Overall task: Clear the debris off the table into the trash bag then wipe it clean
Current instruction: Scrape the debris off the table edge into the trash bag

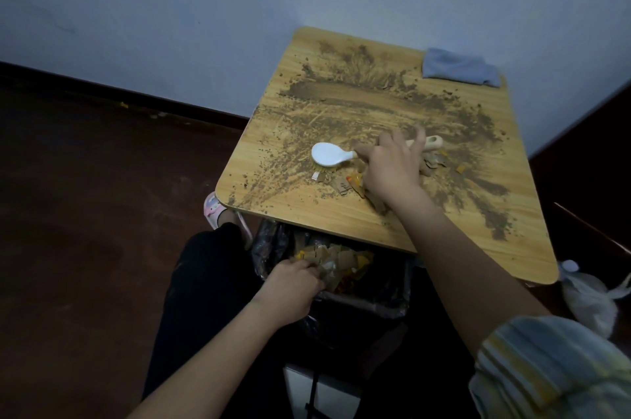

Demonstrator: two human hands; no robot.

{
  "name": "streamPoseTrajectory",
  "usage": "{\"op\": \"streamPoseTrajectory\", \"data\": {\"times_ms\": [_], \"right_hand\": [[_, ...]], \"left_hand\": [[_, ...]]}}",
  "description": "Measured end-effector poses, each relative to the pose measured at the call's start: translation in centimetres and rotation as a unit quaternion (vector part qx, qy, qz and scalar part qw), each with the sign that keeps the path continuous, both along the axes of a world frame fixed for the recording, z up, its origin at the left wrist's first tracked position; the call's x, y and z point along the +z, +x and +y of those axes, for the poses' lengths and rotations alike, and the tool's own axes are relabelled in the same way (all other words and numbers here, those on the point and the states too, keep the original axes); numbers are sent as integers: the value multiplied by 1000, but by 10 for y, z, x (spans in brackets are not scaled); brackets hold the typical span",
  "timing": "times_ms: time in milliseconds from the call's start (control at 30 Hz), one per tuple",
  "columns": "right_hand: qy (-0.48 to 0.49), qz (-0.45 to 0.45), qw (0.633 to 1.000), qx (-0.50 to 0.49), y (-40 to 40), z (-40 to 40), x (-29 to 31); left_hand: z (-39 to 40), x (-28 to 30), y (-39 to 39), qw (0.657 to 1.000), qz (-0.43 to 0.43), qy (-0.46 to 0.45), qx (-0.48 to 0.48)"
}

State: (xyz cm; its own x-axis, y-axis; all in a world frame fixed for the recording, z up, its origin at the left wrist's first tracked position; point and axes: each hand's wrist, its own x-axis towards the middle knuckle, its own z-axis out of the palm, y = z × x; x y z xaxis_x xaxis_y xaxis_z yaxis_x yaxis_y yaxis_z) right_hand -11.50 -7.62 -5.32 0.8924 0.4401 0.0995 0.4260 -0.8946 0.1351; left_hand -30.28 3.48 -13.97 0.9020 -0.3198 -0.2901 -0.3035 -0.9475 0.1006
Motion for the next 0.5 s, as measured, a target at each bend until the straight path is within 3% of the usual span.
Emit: {"op": "streamPoseTrajectory", "data": {"times_ms": [200, 333, 500], "right_hand": [[-34, -25, 998, 56, -7, -22, 10], [31, -43, 999, 10, -11, -18, 10], [13, -7, 1000, 9, -18, -11, -3]], "left_hand": [[1, 0, 1, 1000, 8, 12, 0], [1, 1, 2, 1000, 8, 11, 1], [1, 2, 1, 1000, 5, 8, 8]]}}
